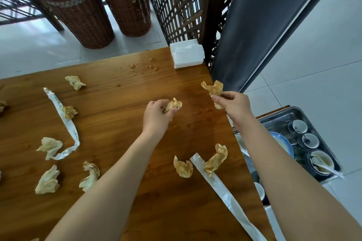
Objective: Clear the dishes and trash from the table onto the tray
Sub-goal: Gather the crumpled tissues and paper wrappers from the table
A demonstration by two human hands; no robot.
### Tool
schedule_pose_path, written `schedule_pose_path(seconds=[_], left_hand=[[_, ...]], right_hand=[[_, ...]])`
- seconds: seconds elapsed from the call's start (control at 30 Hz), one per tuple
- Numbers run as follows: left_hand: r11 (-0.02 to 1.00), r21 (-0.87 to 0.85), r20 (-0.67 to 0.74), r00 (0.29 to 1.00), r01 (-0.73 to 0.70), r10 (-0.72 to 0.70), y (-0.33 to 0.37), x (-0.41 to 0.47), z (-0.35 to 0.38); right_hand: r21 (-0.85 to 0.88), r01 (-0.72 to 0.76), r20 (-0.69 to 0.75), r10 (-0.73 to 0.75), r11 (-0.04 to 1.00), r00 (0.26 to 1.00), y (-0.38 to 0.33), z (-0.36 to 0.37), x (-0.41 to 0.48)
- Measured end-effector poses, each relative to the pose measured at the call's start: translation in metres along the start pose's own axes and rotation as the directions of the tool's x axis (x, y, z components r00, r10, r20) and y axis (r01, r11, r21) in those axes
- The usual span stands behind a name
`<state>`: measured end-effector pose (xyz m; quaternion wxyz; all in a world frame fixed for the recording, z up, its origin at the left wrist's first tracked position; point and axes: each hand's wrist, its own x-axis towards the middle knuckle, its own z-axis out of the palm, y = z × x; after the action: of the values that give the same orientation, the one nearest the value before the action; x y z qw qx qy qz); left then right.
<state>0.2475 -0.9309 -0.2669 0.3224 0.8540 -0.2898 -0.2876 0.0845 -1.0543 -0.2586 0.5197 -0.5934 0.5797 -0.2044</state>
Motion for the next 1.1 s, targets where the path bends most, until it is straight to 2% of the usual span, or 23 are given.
schedule_pose_path(seconds=[0.27, 0.4, 0.53, 0.6, 0.73, 0.9, 1.0, 1.1], left_hand=[[0.974, -0.204, -0.044, 0.993, 0.097, -0.108, 0.009, -0.038, -0.002], [0.846, -0.489, 0.006, 0.971, 0.213, -0.241, 0.02, -0.067, -0.008], [0.727, -0.626, 0.094, 0.952, 0.284, -0.291, 0.023, -0.088, -0.012], [0.698, -0.65, 0.127, 0.949, 0.299, -0.289, 0.023, -0.098, -0.015], [0.704, -0.637, 0.144, 0.945, 0.314, -0.292, 0.018, -0.113, -0.019], [0.601, -0.68, 0.242, 0.902, 0.42, -0.357, 0.002, -0.129, -0.025], [0.621, -0.648, 0.249, 0.893, 0.441, -0.374, -0.012, -0.141, -0.022], [0.656, -0.587, 0.228, 0.874, 0.475, -0.43, -0.026, -0.149, -0.014]], right_hand=[[0.155, -0.074, 0.087, 0.061, 0.985, 0.994, -0.004, -0.006, -0.034], [0.203, -0.113, 0.149, 0.083, 0.973, 0.985, -0.002, -0.009, -0.056], [0.23, -0.145, 0.204, 0.098, 0.962, 0.974, 0.002, -0.016, -0.077], [0.247, -0.142, 0.2, 0.093, 0.959, 0.975, 0.002, -0.021, -0.088], [0.256, -0.154, 0.164, 0.114, 0.954, 0.98, 0.008, -0.024, -0.107], [0.268, -0.221, 0.108, 0.198, 0.938, 0.974, 0.027, -0.025, -0.126], [0.235, -0.241, 0.097, 0.224, 0.942, 0.97, 0.041, -0.025, -0.136], [0.283, -0.269, 0.123, 0.244, 0.921, 0.962, 0.052, -0.026, -0.149]])
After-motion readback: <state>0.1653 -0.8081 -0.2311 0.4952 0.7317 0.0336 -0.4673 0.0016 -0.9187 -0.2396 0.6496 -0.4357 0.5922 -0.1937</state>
